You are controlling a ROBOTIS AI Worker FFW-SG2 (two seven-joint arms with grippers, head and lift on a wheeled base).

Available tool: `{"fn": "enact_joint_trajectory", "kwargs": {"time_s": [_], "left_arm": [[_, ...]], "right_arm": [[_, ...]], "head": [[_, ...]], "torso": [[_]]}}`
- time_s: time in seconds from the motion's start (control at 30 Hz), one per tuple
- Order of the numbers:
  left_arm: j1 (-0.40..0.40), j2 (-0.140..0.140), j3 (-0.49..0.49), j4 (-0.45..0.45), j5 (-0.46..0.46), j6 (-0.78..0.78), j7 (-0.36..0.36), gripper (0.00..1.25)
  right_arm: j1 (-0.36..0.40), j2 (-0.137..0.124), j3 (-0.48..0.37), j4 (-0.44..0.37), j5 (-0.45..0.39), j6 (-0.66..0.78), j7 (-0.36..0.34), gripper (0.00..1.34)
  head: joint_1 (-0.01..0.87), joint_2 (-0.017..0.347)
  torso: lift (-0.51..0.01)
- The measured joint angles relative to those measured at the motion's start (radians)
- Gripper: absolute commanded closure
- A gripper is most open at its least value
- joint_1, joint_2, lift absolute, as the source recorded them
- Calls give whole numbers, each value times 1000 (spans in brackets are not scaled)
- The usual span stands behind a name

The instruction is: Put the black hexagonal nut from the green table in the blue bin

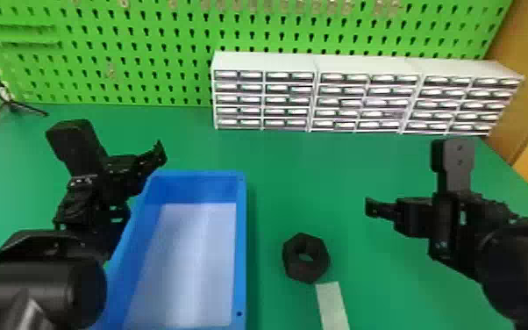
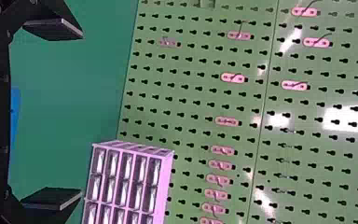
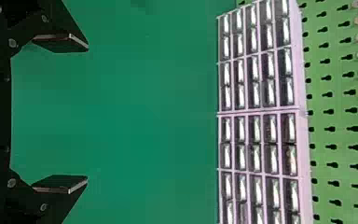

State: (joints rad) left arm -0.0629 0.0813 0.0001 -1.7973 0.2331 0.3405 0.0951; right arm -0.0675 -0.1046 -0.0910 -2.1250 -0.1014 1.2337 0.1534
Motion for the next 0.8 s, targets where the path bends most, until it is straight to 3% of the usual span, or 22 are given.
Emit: {"fn": "enact_joint_trajectory", "kwargs": {"time_s": [0.5,0.8], "left_arm": [[0,0,5,-1,2,0,0,98],[0,0,9,-1,2,0,-5,98]], "right_arm": [[0,-10,13,-93,13,192,0,282],[4,-7,59,-106,6,263,1,282]], "head": [[692,8],[692,8]], "torso": [[-97],[-97]]}}
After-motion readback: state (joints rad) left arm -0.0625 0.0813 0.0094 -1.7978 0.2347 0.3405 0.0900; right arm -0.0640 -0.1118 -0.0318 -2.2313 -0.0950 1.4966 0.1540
